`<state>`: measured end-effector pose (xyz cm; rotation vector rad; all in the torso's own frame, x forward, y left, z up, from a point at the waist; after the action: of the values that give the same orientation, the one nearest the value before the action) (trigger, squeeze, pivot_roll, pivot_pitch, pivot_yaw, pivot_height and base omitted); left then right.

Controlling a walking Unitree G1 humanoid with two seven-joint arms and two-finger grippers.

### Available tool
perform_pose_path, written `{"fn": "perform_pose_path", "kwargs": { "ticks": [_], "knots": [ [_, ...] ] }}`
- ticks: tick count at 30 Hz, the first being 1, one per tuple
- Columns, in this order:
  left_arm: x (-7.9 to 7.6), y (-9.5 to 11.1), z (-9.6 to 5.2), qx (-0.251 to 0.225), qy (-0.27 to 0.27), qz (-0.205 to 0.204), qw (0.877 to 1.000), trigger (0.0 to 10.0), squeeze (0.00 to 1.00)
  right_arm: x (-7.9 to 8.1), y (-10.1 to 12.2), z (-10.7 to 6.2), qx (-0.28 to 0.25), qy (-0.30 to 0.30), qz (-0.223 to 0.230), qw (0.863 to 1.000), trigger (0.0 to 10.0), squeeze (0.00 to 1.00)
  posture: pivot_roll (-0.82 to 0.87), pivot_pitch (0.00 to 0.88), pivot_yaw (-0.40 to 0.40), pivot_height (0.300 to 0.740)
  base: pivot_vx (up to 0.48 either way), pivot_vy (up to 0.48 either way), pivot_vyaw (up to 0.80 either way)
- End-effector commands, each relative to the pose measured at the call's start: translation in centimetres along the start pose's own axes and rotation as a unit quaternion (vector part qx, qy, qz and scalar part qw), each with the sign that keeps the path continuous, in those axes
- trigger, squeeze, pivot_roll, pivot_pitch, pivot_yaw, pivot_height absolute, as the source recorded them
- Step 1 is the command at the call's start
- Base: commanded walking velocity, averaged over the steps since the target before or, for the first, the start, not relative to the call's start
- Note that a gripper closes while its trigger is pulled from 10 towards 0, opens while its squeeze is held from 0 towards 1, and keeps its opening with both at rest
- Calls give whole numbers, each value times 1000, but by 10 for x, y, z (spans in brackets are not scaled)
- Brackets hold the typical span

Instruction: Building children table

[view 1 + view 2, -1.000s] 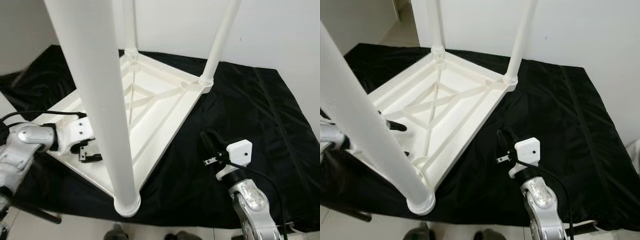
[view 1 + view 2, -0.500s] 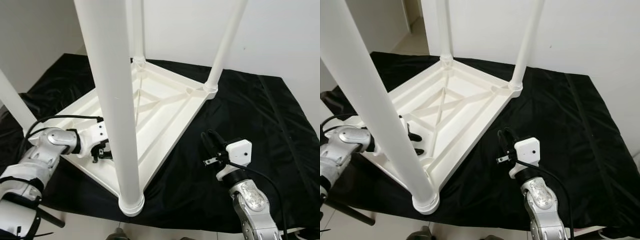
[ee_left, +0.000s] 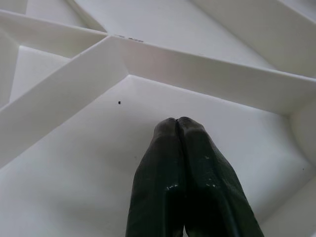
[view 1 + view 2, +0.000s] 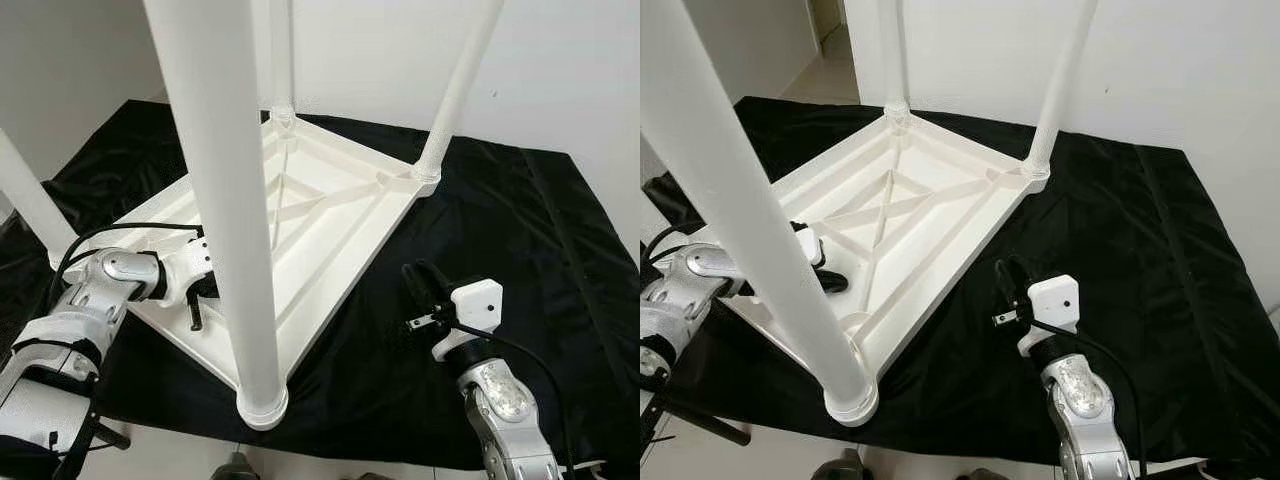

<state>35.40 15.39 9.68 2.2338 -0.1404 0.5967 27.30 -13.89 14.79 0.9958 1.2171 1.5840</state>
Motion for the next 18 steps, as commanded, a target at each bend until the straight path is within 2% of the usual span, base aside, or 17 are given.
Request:
{"fn": "perform_pose_path", "kwargs": {
  "ticks": [1, 2, 3, 4, 7, 14, 18],
  "knots": [
    [14, -2, 3, 19, 70, 0, 997, 0, 0, -2, -3, 0, 6, -4, -1, 1000, 10000, 0, 56, 48, -32, 740, 0, 0, 0],
    [20, 2, 5, 14, 85, 1, 996, 7922, 0, -3, -3, 0, 7, -4, -1, 1000, 10000, 0, 59, 47, -33, 740, 0, 0, 0],
    [20, 2, 5, 14, 85, 1, 996, 7922, 0, -3, -3, 0, 7, -4, -1, 1000, 10000, 0, 59, 47, -33, 740, 0, 0, 0],
    [25, 9, 9, 4, 99, 4, 995, 10000, 0, -2, -4, 0, 7, -4, 0, 1000, 10000, 0, 61, 47, -35, 740, 0, 0, 0],
    [31, 24, 18, -19, 118, 10, 993, 10000, 0, -2, -4, 1, 7, -3, 0, 1000, 10000, 0, 63, 47, -35, 740, 0, 0, 0],
    [28, 35, 35, -27, 123, 15, 992, 10000, 0, -2, -4, 3, 5, -4, 0, 1000, 10000, 0, 65, 50, -33, 740, 0, 0, 0],
    [33, 42, 43, -33, 138, 7, 990, 10000, 0, -2, -4, 3, 5, -6, 1, 1000, 10000, 0, 62, 53, -28, 740, 0, 0, 0]
  ]
}}
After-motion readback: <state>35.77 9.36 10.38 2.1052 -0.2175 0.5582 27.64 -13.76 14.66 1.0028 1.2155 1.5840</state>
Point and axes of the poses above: a point about 5 cm out from each wrist's last joint towards the gripper, its own z axis pointing out of the wrist towards the gripper, its own y axis along the axis of the wrist's last joint, x = y × z, the point moved 5 cm from there along z, pointing out of the wrist towards the gripper, and after that the axes turned 14 degrees about z, right-handed, at the moved point
